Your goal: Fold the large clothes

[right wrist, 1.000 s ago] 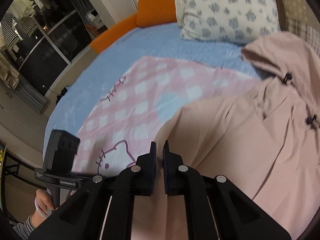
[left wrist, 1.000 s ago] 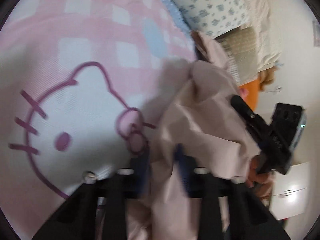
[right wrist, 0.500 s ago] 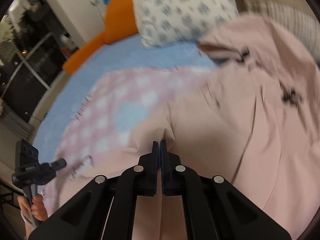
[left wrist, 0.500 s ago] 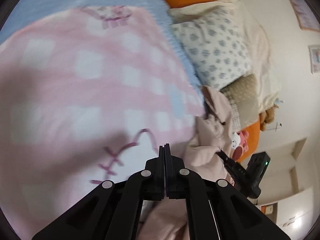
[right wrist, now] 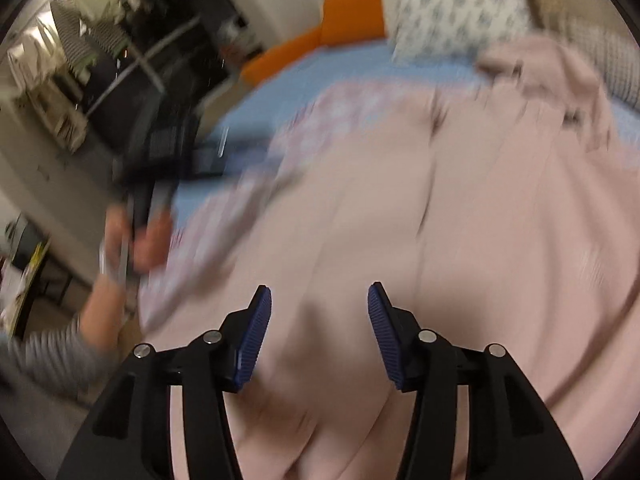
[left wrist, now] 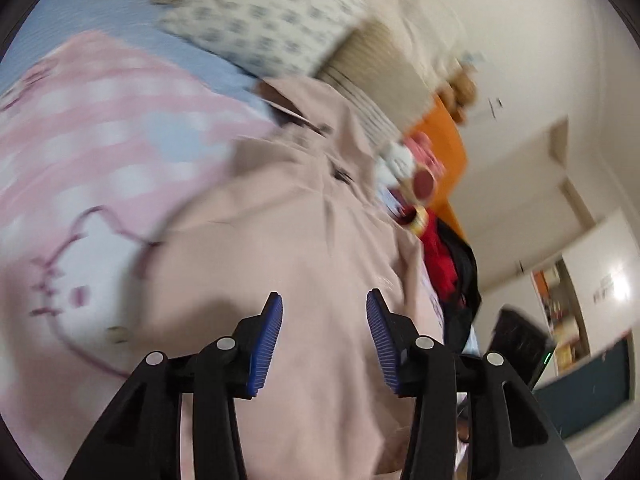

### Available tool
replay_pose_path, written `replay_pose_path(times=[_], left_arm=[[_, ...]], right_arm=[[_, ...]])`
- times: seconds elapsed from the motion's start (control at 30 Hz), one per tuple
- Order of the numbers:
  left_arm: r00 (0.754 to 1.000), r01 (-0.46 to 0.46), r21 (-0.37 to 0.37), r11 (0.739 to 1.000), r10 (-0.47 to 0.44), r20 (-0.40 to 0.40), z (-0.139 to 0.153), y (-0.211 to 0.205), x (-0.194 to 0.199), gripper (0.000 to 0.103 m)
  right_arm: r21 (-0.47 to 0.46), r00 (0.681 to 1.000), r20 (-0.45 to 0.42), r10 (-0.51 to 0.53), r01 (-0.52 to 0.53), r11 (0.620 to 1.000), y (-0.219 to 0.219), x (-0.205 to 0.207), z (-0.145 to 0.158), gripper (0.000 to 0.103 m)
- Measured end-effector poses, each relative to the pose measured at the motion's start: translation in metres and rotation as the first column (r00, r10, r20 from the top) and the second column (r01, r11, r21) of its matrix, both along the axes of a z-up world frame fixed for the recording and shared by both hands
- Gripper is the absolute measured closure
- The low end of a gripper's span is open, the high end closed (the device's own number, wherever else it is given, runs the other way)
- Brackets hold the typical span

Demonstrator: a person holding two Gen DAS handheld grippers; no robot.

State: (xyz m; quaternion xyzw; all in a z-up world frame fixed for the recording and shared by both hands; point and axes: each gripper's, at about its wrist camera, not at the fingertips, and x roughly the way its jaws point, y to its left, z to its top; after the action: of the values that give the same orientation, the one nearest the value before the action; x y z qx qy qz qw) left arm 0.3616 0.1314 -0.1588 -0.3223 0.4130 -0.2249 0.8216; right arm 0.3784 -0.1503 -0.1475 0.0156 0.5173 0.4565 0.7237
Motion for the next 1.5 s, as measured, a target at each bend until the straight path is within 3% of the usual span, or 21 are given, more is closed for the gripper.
replay_pose_path(times=[0.1, 0.2, 0.37, 0.47, 0.57, 0.7, 0.77, 0.83, 0.87, 1.0, 1.1, 1.17, 1.23, 1.27, 1.4, 1.5], left_arm=[[0.996, 0.058, 0.078, 0.995, -0.053, -0.066, -0.003, -0.03, 0.025, 0.056], [0.982, 0.08, 0.166, 0.983, -0.05, -0.18, -0.024, -0.044, 0.055, 0.056], [0.974, 0.008, 0.27, 0.963, 0.054, -0.221, -0.043, -0.033, 0.073, 0.06], [0.97, -0.035, 0.364, 0.931, 0.12, -0.213, -0.047, -0.028, 0.08, 0.063], [0.962, -0.065, 0.434, 0.899, 0.172, -0.214, -0.052, -0.02, 0.083, 0.064], [0.965, -0.087, 0.386, 0.918, 0.174, -0.196, -0.048, -0.01, 0.079, 0.061], [0.974, -0.089, 0.374, 0.923, 0.159, -0.163, -0.038, -0.014, 0.078, 0.06], [0.982, -0.09, 0.352, 0.932, 0.142, -0.125, -0.024, -0.02, 0.079, 0.057], [0.984, -0.095, 0.356, 0.93, 0.142, -0.108, -0.018, -0.022, 0.081, 0.054], [0.988, -0.094, 0.415, 0.905, 0.137, -0.074, -0.002, -0.038, 0.104, 0.048], [0.986, -0.067, 0.476, 0.877, 0.133, -0.105, -0.01, -0.05, 0.126, 0.048], [0.982, -0.041, 0.521, 0.853, 0.129, -0.135, -0.019, -0.057, 0.14, 0.048], [0.979, -0.03, 0.541, 0.841, 0.133, -0.153, -0.025, -0.06, 0.148, 0.048], [0.978, -0.032, 0.545, 0.838, 0.138, -0.155, -0.027, -0.059, 0.15, 0.048], [0.973, -0.022, 0.574, 0.818, 0.149, -0.175, -0.037, -0.057, 0.16, 0.053], [0.972, -0.027, 0.585, 0.811, 0.159, -0.175, -0.038, -0.054, 0.166, 0.054]], right_arm=[[-0.001, 0.991, -0.074, 0.109, -0.109, 0.994, 0.005, -0.037, -0.015, 0.071], [-0.018, 0.971, -0.082, 0.223, -0.225, 0.974, 0.005, -0.079, -0.012, 0.071], [0.016, 0.913, -0.159, 0.376, -0.378, 0.925, 0.005, -0.159, -0.013, 0.07], [-0.041, 0.907, -0.18, 0.381, -0.394, 0.918, 0.012, -0.198, -0.037, 0.07], [-0.027, 0.929, -0.174, 0.326, -0.335, 0.942, 0.012, -0.205, -0.041, 0.07], [-0.007, 0.96, -0.074, 0.27, -0.271, 0.963, 0.002, -0.212, -0.008, 0.066], [-0.04, 0.966, 0.035, 0.254, -0.253, 0.967, -0.001, -0.226, 0.012, 0.061], [-0.116, 0.958, 0.133, 0.253, -0.239, 0.964, 0.001, -0.237, 0.02, 0.044], [-0.144, 0.951, 0.164, 0.263, -0.24, 0.96, 0.003, -0.246, 0.019, 0.044], [-0.16, 0.937, 0.158, 0.312, -0.288, 0.944, 0.015, -0.267, 0.01, 0.037], [-0.072, 0.947, 0.141, 0.288, -0.281, 0.957, 0.023, -0.272, 0.008, 0.037], [-0.133, 0.947, 0.16, 0.278, -0.259, 0.957, 0.037, -0.274, -0.003, 0.04], [-0.222, 0.941, 0.17, 0.294, -0.254, 0.941, 0.052, -0.274, -0.016, 0.052], [-0.247, 0.941, 0.167, 0.295, -0.25, 0.936, 0.051, -0.272, -0.023, 0.053], [-0.147, 0.965, 0.108, 0.238, -0.221, 0.964, 0.044, -0.255, -0.021, 0.075], [-0.003, 0.964, 0.128, 0.234, -0.235, 0.972, 0.043, -0.255, 0.004, 0.076]])
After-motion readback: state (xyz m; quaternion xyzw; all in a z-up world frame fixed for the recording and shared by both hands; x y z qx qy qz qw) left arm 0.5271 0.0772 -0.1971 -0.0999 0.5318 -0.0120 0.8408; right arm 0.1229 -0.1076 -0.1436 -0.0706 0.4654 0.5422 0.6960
